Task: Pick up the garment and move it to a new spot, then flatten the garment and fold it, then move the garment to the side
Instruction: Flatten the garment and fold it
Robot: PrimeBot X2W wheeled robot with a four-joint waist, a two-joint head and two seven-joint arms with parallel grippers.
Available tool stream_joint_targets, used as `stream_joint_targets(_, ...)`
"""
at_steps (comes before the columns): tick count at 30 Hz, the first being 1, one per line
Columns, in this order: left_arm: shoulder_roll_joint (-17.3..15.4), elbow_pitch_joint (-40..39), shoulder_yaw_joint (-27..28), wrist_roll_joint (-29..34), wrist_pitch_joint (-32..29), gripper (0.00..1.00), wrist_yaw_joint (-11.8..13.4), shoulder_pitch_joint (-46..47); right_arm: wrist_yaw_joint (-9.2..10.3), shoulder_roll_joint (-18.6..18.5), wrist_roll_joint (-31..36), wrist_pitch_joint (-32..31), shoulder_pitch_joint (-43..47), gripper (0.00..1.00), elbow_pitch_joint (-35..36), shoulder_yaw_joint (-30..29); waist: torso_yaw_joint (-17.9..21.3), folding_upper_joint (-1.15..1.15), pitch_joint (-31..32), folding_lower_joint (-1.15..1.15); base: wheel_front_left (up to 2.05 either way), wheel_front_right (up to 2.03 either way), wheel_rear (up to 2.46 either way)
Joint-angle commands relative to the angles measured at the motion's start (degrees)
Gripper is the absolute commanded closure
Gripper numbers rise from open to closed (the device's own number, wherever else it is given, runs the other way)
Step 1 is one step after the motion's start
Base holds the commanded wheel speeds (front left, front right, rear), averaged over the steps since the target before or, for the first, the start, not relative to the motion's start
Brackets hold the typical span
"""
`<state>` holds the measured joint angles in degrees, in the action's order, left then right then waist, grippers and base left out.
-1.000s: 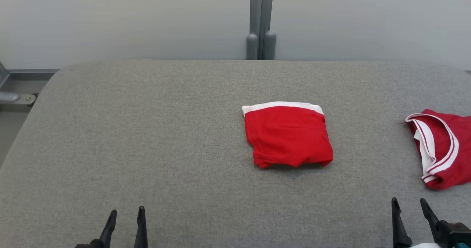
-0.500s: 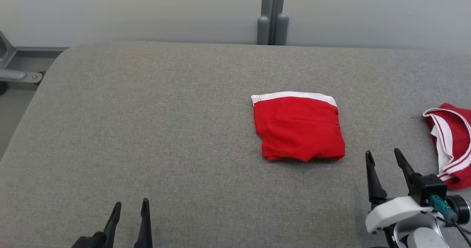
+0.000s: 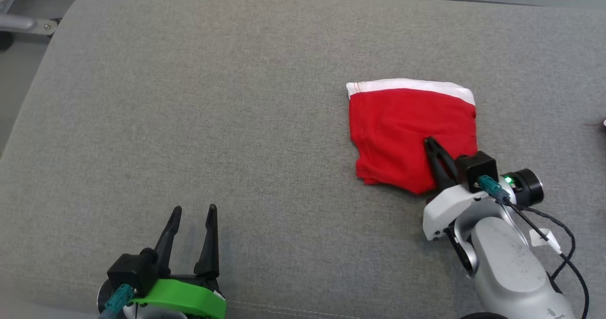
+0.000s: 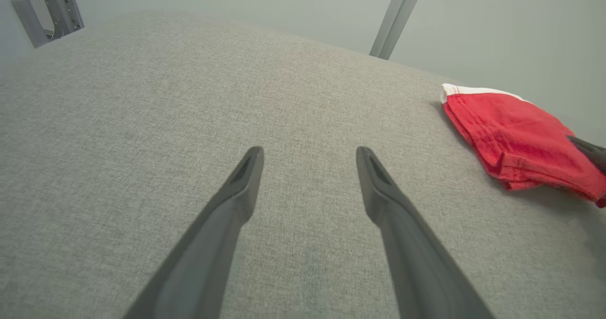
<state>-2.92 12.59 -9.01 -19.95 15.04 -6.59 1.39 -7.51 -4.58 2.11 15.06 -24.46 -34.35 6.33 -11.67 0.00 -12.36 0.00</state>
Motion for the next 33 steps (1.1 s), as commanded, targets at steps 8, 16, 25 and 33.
stream_joint_targets(8, -0.03, 0.64, -0.38, -1.06, 0.14, 0.00, 0.99, 0.86, 0.01, 0.74, -0.38, -0.02, -2.62, 1.00, -7.16, 9.72, -3.99, 0.00, -2.89, 0.00, 0.00, 0.00, 0.00)
stream_joint_targets(16, -0.03, 0.47, -0.25, -1.38, 0.14, 0.00, 1.43, -0.13, 0.04, 1.00, -2.31, 0.05, -1.79, 1.00, -4.17, 9.42, -3.58, 0.00, -1.22, 0.00, 0.00, 0.00, 0.00)
stream_joint_targets(25, -0.03, 0.14, -0.57, -1.78, 0.15, 0.00, 1.46, -0.54, 0.04, 1.43, -2.71, 0.05, -0.39, 1.00, 0.34, 12.34, -1.85, 0.00, -0.51, 0.00, 0.00, 0.00, 0.00)
stream_joint_targets(33, -0.04, 0.39, -0.86, -1.98, 0.15, 0.00, 1.28, 0.42, 0.05, 1.51, -3.42, 0.05, -2.69, 1.00, -6.45, 15.73, -2.82, 0.00, -1.84, 0.00, 0.00, 0.00, 0.00)
